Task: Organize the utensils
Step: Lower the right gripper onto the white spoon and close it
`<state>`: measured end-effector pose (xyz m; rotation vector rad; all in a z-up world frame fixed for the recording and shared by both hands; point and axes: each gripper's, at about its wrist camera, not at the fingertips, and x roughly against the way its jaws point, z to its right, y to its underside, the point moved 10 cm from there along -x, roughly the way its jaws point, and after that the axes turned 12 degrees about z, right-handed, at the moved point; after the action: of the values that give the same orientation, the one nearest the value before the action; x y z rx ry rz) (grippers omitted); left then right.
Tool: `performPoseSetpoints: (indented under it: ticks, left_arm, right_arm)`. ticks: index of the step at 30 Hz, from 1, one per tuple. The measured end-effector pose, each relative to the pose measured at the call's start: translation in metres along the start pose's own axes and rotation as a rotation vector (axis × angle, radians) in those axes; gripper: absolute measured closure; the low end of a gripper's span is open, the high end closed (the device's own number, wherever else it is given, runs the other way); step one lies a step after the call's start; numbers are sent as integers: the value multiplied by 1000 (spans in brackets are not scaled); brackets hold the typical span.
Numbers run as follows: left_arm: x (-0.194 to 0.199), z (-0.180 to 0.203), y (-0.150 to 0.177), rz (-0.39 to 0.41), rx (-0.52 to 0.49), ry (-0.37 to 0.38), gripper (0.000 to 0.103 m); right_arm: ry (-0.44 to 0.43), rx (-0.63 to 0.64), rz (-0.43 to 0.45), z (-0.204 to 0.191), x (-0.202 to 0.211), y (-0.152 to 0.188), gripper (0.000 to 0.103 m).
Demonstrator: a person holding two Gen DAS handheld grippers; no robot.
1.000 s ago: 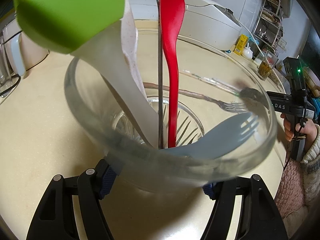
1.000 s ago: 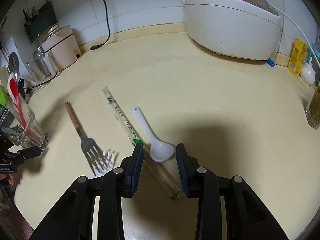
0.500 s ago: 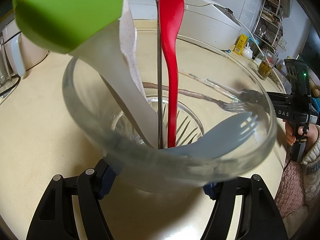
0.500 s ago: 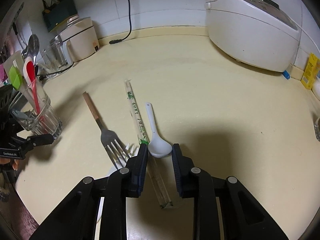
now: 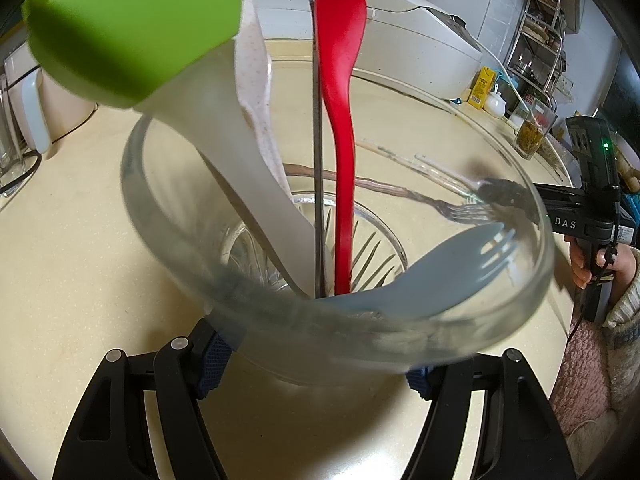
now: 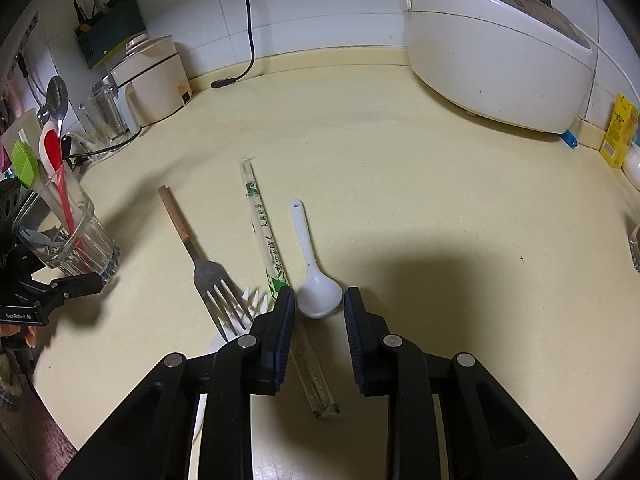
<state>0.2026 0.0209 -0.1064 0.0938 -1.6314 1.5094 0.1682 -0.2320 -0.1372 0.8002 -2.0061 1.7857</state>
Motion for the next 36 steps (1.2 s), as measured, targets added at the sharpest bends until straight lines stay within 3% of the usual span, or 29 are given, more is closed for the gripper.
performPoseSetpoints:
  ticks: [8,18,36]
  left_arm:
    - [0,0,0,0,1,0,29]
    - [0,1,0,0,1,0,29]
    - [-1,1,1,0,3,2,29]
  right_arm:
    - [-11,-38,30,5,5,-6,80]
    - [-17,-78,196,14,34,-35,80]
    - [-58,-143,322,22,60,-56,80]
